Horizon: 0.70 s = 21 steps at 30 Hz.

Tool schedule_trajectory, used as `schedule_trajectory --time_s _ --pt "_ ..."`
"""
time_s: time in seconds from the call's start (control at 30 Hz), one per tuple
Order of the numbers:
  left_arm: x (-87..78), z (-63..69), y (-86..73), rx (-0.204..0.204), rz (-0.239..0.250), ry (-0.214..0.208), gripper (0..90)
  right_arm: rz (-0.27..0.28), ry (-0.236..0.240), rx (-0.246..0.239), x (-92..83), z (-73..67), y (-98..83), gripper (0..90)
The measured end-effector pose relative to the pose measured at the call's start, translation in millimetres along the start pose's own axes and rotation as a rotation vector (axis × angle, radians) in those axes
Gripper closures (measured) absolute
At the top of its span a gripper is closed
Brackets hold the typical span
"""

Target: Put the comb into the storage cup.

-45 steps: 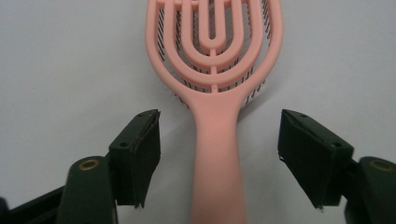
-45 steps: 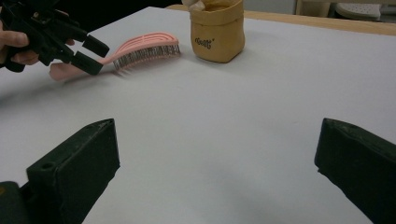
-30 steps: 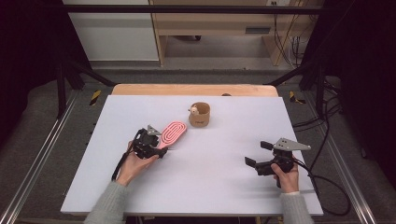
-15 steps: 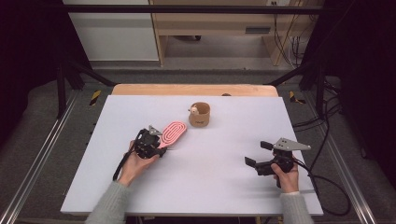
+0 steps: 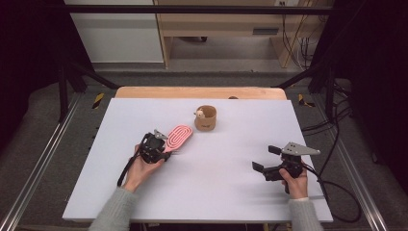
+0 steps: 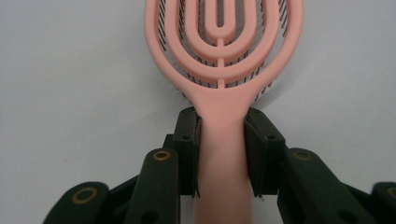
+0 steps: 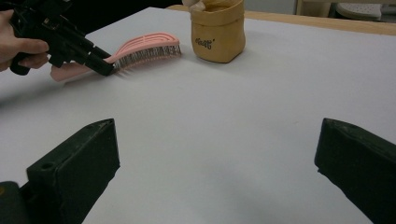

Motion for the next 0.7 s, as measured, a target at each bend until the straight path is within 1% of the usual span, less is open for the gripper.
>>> schedule_trajectory --time_s 0.17,0.33,0.53,0.63,0.7 --pt "-0.4 0.4 -0.4 0.014 -0.005 0.004 68.5 0.0 0.0 -0.001 -0.1 0.1 0.0 0.3" --pt "-0.8 -0.8 -1.0 0.007 0.004 -0.006 68.7 0.0 0.001 0.0 -0.1 0.0 0.0 0.3" --pt "-1.8 -0.6 -1.5 0.008 0.007 -0.018 69.0 0.002 0.0 -0.001 -0.1 0.1 0.1 0.3" --pt "-2.7 0.6 -1.2 0.019 0.014 -0.015 69.0 0.001 0.001 0.001 -0.3 0.1 0.1 0.3" --pt "-4.5 1.3 -0.9 0.02 0.016 -0.008 69.1 0.001 0.0 0.0 -0.4 0.2 0.2 0.3"
Point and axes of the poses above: each handheld gripper's, and its own axes: x roughly forward along the jaws, y roughly out of its top, z roughly to its right, the point moved 1 cm from there along x, roughly forward along the jaws, and after that the axes turned 14 degrees about -y, right-handed, at the moved point
